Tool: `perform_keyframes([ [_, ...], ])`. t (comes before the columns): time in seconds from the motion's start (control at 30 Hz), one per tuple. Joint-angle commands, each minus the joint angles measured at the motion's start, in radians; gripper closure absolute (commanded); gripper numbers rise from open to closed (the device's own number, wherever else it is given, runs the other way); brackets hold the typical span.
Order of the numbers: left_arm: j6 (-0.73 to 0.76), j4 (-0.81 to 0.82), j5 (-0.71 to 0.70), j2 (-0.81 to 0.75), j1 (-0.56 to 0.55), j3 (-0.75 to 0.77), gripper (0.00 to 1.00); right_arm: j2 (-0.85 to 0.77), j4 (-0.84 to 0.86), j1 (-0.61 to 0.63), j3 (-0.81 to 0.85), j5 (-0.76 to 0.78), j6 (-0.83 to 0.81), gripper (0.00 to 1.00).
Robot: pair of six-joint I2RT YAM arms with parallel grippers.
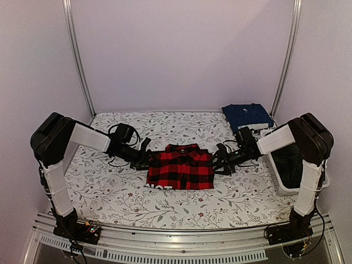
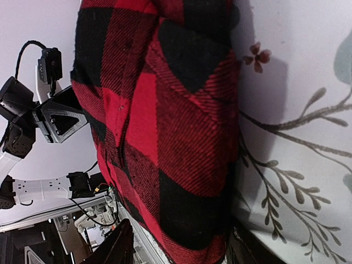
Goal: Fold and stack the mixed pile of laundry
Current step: Smooth out the square-folded shirt at the center of the board.
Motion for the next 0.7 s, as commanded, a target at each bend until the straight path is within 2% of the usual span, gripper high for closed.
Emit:
perform_keyframes([
  [0.0, -0.001, 0.019, 0.04, 0.014, -0.01, 0.015, 0.61, 0.045, 0.029, 0.017, 0.012, 0.002, 0.031, 0.44],
  [0.17, -0.005, 0.084, 0.099, 0.002, 0.033, -0.008, 0.96, -0.023, 0.025, 0.004, -0.003, -0.002, 0.015, 0.43],
  [0.2, -0.003, 0.085, 0.108, 0.018, 0.045, -0.013, 1.0, -0.037, 0.027, -0.003, -0.015, 0.0, 0.013, 0.43],
  [0.4, -0.023, 0.148, 0.191, 0.162, 0.097, -0.036, 1.0, -0.134, 0.002, -0.033, -0.065, 0.071, 0.011, 0.44],
  [0.57, -0.013, 0.149, 0.196, 0.215, 0.104, -0.03, 1.0, -0.138, -0.129, -0.032, -0.094, 0.23, 0.013, 0.57],
  [0.67, 0.007, 0.123, 0.198, 0.235, 0.104, -0.02, 1.0, -0.135, -0.141, -0.021, -0.112, 0.27, 0.026, 0.7],
])
